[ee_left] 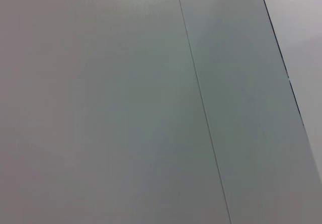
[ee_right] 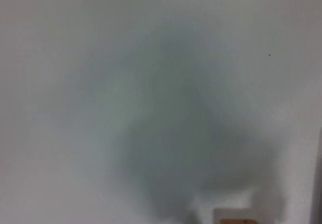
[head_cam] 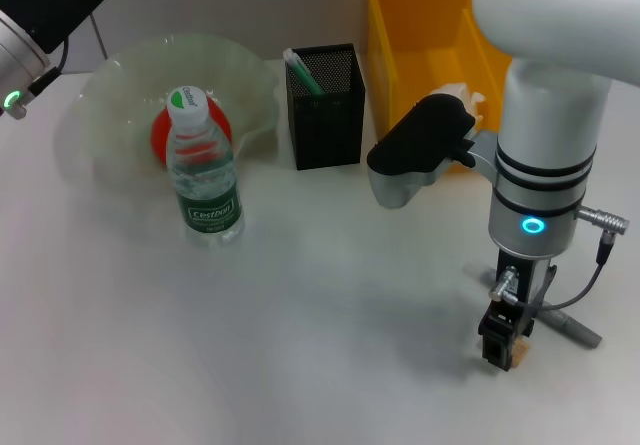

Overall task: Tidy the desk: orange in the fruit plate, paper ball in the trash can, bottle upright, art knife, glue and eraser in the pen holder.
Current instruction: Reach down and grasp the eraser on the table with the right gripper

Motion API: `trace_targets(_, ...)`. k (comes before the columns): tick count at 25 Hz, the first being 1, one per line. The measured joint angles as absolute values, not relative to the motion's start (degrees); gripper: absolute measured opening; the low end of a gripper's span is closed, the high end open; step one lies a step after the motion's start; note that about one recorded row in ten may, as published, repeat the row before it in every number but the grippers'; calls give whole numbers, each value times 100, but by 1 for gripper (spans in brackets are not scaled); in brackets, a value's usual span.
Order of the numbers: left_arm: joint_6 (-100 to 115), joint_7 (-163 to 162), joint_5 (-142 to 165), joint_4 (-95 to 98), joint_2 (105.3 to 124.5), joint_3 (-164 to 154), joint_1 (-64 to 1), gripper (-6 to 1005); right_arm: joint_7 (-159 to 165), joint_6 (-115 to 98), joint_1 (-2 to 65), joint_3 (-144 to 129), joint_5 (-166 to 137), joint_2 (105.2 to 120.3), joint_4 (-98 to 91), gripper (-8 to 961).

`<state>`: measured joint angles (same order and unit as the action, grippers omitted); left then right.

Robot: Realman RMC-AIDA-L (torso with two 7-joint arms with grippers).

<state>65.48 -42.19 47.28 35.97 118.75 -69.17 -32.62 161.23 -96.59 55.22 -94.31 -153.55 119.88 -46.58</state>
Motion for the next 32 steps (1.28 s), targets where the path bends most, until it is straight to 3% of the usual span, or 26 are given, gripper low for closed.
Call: trace_targets(32, 6581, -4219, 4729, 3602, 11869, -6913, -3234, 706, 16169, -9597, 5669, -9378, -15337, 11981, -4373, 298)
